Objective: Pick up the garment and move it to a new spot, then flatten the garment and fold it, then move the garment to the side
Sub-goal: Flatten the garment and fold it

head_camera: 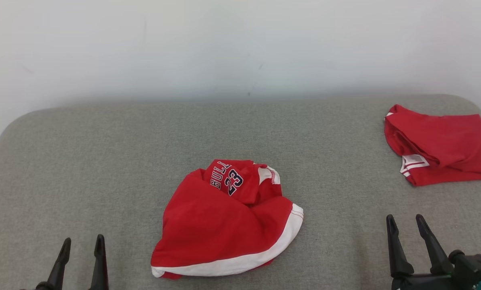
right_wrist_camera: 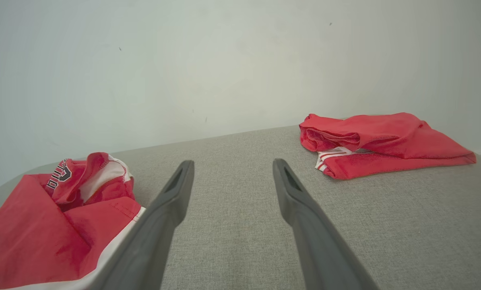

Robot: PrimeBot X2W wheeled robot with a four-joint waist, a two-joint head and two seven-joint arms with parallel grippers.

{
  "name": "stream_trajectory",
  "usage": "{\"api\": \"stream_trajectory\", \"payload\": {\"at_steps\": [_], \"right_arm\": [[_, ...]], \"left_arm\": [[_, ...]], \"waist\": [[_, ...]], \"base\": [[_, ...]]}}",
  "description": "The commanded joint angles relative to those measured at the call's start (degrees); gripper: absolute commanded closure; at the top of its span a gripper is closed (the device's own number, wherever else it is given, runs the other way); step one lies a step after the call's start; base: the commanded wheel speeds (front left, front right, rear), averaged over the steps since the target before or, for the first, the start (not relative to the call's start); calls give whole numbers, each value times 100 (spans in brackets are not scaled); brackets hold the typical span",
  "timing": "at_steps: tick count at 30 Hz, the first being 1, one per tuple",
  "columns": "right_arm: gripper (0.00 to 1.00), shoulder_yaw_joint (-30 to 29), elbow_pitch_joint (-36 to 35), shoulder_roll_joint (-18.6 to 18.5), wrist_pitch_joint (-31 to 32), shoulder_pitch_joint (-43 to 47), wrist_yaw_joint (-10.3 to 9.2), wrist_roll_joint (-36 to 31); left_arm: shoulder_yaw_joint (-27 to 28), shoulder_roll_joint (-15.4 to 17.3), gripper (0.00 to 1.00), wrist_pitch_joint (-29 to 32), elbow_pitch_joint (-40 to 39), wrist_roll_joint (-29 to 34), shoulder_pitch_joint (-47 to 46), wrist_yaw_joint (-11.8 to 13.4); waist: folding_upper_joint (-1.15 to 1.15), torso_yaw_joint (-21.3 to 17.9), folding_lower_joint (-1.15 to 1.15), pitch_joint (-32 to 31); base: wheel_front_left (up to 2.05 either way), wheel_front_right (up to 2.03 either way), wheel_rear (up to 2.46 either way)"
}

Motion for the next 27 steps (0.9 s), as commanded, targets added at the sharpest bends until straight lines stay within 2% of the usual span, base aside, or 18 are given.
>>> {"api": "stream_trajectory", "payload": {"at_steps": [1,16,22,27], "right_arm": [[0,-32,-50,27,-1,86,-16,-49],[0,-42,-165,112,-2,373,-16,-157],[0,161,-144,52,-2,198,-16,-240],[0,456,224,-27,23,-214,-16,-92]], "left_arm": [[41,17,0,-16,-41,69,73,2],[74,-63,0,-16,-43,214,159,-56],[27,-91,0,-16,-57,251,113,-47],[-64,-123,0,-16,-51,294,-6,-48]], "waist": [[0,-51,1,-35],[0,-163,1,-46],[0,-89,1,2],[0,79,1,97]], "base": [[0,0,0],[0,0,0],[0,0,0],[0,0,0]]}}
